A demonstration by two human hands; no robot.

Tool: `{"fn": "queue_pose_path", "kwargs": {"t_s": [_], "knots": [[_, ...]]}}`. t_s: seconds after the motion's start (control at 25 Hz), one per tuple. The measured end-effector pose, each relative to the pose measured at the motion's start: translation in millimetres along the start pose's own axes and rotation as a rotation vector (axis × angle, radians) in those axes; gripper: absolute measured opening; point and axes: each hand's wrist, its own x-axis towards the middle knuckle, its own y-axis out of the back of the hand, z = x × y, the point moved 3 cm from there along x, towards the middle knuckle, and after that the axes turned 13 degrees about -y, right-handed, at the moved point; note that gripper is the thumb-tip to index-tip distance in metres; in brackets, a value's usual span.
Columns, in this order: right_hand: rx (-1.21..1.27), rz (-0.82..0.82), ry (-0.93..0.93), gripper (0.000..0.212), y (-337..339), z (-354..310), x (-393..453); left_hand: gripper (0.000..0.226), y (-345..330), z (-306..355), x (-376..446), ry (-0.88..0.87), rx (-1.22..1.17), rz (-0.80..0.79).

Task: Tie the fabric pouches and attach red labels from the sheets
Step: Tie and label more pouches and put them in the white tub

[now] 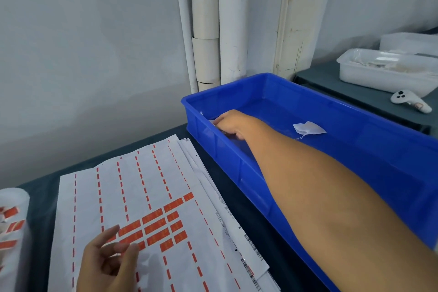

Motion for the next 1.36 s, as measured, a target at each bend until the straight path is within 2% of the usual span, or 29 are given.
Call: {"fn": "queue_pose_path", "kwargs": {"t_s": [0.2,0.4,0.56,0.68,0.84,0.96,1.12,1.2,1.36], "knots": [[0.040,0.164,0.083,0.027,13,-5,-6,0.048,1,-6,3,-0.008,0.023,0.048],[0.011,0.519,0.256,0.018,31,-21,-21,0.045,4,-14,4,-0.047,0.056,0.095],[0.184,0.570,0.462,0.020,29,-53,-59,0.045,6,-18,4,-0.089,0.122,0.106],[0.364,0.438,0.572,0.023,21,-79,-99,0.045,9,-20,3,-0.107,0.131,0.107],[0.611,-0.064,0.632,0.022,-25,-86,-160,0.034,11,-15,0,-0.129,0.059,0.116],[0.503,-0.372,0.641,0.022,-85,-56,-188,0.038,16,-10,-4,-0.158,-0.088,0.117],[0.321,-0.595,0.567,0.024,-147,-9,-200,0.063,19,-12,-3,-0.167,-0.373,0.074],[0.331,-0.643,0.516,0.026,-165,5,-196,0.059,19,-16,-2,-0.125,-0.440,0.057],[0.383,-0.422,0.486,0.022,-179,29,-180,0.026,19,-24,-1,-0.082,-0.297,0.100]]}}
